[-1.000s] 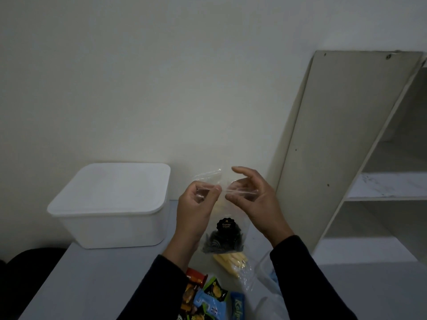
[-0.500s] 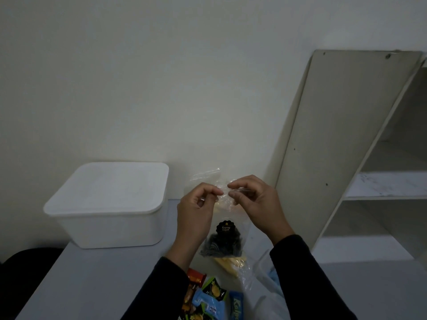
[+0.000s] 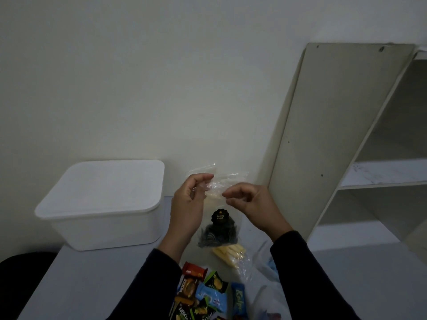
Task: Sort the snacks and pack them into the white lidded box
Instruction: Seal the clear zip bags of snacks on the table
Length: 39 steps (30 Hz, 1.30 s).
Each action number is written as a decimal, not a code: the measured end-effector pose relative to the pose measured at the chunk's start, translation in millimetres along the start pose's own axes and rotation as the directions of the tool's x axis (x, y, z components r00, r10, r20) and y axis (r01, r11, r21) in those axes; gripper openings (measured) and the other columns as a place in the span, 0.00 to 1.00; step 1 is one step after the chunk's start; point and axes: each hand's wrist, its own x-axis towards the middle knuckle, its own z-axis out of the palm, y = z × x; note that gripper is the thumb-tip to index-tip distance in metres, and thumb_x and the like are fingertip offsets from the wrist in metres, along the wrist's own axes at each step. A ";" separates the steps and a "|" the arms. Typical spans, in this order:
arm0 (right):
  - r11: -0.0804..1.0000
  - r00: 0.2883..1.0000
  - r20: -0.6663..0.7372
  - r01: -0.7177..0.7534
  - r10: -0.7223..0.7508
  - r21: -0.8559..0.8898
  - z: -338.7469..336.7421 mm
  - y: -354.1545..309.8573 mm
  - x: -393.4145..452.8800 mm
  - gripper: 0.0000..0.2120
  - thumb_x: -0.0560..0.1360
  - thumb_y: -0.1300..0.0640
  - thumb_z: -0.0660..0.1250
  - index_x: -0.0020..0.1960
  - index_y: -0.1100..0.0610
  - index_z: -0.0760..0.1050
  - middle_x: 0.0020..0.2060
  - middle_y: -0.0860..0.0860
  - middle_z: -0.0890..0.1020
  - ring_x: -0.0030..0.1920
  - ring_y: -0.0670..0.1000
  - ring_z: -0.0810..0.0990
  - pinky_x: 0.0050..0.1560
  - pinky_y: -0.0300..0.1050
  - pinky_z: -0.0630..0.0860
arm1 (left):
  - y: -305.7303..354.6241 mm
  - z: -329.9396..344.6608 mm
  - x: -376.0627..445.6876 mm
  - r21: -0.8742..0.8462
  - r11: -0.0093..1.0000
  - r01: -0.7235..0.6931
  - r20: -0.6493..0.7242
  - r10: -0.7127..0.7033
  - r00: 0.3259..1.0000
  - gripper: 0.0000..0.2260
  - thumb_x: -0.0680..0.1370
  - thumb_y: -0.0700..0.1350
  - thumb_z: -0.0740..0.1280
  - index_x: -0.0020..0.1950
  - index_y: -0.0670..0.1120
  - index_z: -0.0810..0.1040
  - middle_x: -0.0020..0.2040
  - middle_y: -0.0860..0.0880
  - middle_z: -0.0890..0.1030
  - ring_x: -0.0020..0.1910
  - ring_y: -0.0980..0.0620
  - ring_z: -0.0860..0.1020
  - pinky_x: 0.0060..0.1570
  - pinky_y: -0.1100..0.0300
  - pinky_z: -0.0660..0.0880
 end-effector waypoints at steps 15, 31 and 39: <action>0.955 0.964 -0.079 -0.239 0.255 0.178 44.5 43.8 55.3 0.12 0.69 0.72 0.70 0.40 0.55 0.81 0.36 0.47 0.82 0.34 0.37 0.80 0.44 0.33 0.76 | -83.6 -15.6 46.1 0.213 0.977 -0.012 0.067 -0.002 0.998 0.13 0.75 0.33 0.67 0.49 0.51 0.82 0.48 0.54 0.79 0.44 0.63 0.77 0.45 0.78 0.71; 0.895 0.912 0.047 -0.408 0.407 0.181 92.3 211.8 174.0 0.14 0.71 0.72 0.69 0.40 0.52 0.80 0.37 0.48 0.82 0.40 0.47 0.80 0.45 0.34 0.77 | -244.3 26.0 143.2 0.329 0.929 0.170 -0.102 -0.144 0.984 0.14 0.74 0.30 0.64 0.52 0.45 0.81 0.51 0.49 0.81 0.44 0.63 0.78 0.47 0.78 0.72; 0.915 0.913 0.073 -0.403 0.402 -0.011 79.1 216.1 194.7 0.11 0.75 0.69 0.65 0.53 0.59 0.81 0.42 0.47 0.80 0.38 0.38 0.78 0.31 0.22 0.72 | -253.3 37.5 166.3 0.392 0.900 0.189 -0.063 -0.179 0.982 0.14 0.74 0.32 0.65 0.54 0.46 0.81 0.53 0.48 0.81 0.45 0.61 0.77 0.45 0.81 0.68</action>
